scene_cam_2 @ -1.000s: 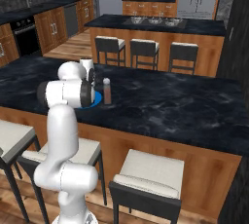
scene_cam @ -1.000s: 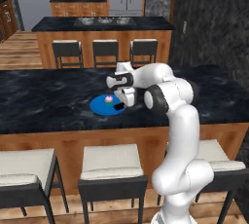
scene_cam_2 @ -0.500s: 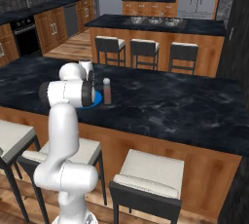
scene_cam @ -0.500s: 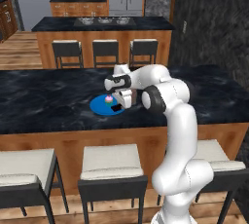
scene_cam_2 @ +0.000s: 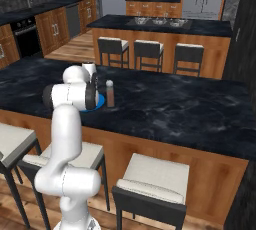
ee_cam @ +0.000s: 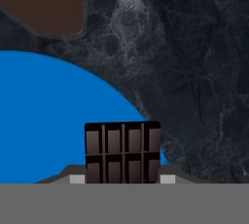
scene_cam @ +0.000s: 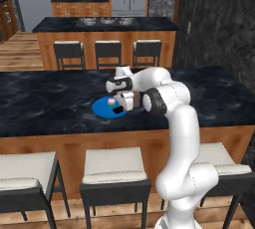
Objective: Take the cinnamon bottle from the cabinet and place it on the dining table, next to the plate with the cupcake. Then take the chocolate from the dining counter and place it on the cupcake plate.
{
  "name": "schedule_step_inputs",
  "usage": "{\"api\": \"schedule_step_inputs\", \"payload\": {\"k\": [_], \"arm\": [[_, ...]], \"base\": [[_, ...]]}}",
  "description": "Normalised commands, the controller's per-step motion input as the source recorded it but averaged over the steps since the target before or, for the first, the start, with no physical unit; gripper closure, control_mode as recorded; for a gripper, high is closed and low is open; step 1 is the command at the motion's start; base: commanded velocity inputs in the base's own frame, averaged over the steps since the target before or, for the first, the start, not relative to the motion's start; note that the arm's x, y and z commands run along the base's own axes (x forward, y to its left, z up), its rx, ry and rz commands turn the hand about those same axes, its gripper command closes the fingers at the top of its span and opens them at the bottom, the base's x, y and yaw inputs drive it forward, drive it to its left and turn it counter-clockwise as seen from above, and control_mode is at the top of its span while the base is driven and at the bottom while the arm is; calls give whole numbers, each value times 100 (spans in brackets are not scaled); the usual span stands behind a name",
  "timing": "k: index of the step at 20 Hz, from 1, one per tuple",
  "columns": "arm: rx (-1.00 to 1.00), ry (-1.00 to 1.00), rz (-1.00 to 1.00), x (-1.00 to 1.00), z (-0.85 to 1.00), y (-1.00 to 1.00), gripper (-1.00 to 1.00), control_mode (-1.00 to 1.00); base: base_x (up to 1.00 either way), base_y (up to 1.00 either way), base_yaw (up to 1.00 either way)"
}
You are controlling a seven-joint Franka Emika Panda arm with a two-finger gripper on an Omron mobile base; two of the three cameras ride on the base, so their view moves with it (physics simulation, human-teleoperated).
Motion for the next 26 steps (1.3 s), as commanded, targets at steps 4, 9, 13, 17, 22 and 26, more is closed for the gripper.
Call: {"api": "schedule_step_inputs", "payload": {"k": [4, 9, 13, 17, 22, 26], "arm": [[0, 0, 0, 11, -6, 6, 100, -100], [0, 0, 0, 7, -11, 10, 100, -100], [0, 0, 0, 9, -9, 9, -100, -100], [0, 0, 0, 6, -9, 9, -100, -100], [0, 0, 0, 0, -3, 4, -100, -100], [0, 0, 0, -12, 0, 2, -100, -100]], "base": [[0, 0, 0], [0, 0, 0], [0, 0, 0], [0, 0, 0], [0, 0, 0], [0, 0, 0]]}}
